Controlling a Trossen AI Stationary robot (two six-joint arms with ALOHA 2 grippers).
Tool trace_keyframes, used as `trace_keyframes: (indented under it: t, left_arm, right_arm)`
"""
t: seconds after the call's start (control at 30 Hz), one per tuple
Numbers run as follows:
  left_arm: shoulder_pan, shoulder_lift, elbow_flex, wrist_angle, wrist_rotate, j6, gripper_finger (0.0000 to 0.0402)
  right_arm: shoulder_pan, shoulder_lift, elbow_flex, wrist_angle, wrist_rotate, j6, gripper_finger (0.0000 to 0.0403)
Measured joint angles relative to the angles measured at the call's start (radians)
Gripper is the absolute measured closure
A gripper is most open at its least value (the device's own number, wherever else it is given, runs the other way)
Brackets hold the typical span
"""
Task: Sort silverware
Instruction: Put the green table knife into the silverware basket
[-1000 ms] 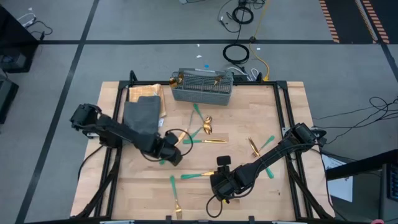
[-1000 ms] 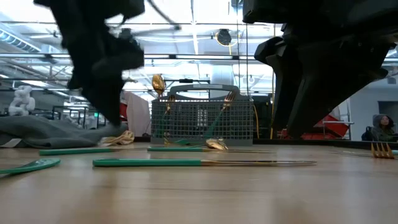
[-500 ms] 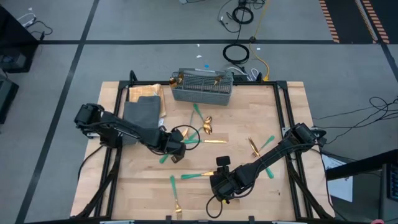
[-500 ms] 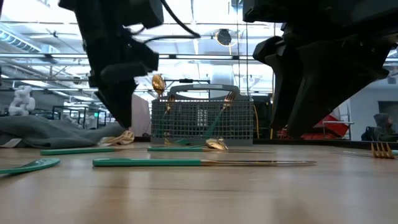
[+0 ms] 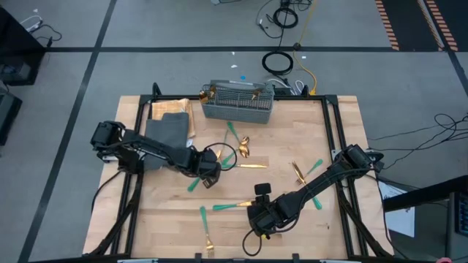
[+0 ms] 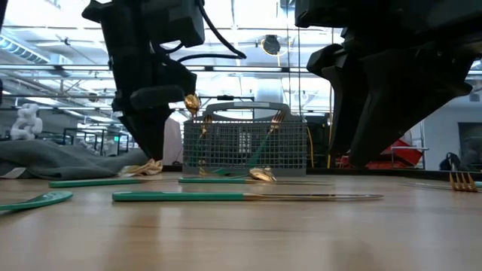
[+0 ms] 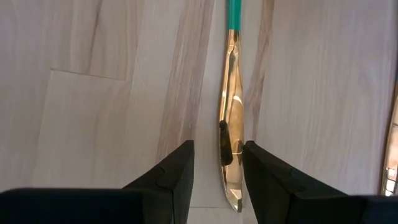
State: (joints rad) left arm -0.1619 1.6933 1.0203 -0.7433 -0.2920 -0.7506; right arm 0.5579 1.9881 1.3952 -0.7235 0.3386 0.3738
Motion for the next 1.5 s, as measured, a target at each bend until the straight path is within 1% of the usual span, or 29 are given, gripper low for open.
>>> trace_keyframes:
  t: [0.17,0.37,0.57,0.63,0.73,0.83,0.93,1.03,1.17,1.27,1.37,1.5]
  left_arm:
    - [0.000,0.048,0.001,-0.004,0.033,-0.005,0.0242]
    - [0.000,0.124,0.005,0.006,0.044,-0.027,0.0242]
    - [0.013,0.184,0.011,0.019,0.123,-0.027,0.0244]
    - [0.026,0.207,0.018,0.017,0.171,-0.016,0.0258]
    - [0.039,0.209,0.018,0.016,0.211,0.026,0.0299]
    - [0.056,0.209,0.018,0.011,0.232,0.054,0.0347]
    - [0.066,0.209,0.018,0.012,0.233,0.059,0.0383]
    - [0.066,0.209,0.020,0.007,0.216,0.056,0.0385]
    - [0.061,0.221,0.051,-0.039,0.185,0.056,0.0385]
    - [0.062,0.190,0.053,-0.047,0.170,0.055,0.0385]
    - [0.066,0.159,0.061,-0.058,0.166,0.051,0.0401]
    - [0.066,0.145,0.059,-0.074,0.160,0.052,0.0400]
  right_arm:
    - [0.000,0.000,0.000,0.000,0.000,-0.001,0.0275]
    - [0.000,0.000,0.000,-0.005,0.000,-0.001,0.0275]
    - [0.000,0.000,0.000,-0.014,0.000,0.001,0.0275]
    - [0.000,0.000,0.000,-0.014,0.000,0.003,0.0275]
    - [0.000,0.000,0.000,-0.013,0.000,0.004,0.0275]
    - [0.000,0.000,0.000,-0.013,0.000,0.009,0.0275]
    - [0.000,0.000,0.000,-0.011,0.000,0.011,0.0275]
    - [0.000,0.000,0.000,-0.010,0.000,0.011,0.0275]
    - [0.000,0.000,0.000,-0.007,0.001,0.011,0.0275]
    - [0.000,0.000,0.000,-0.003,0.001,0.009,0.0275]
    - [0.000,0.000,0.000,-0.001,0.002,0.008,0.0275]
    - [0.000,0.000,0.000,0.005,0.004,0.006,0.0275]
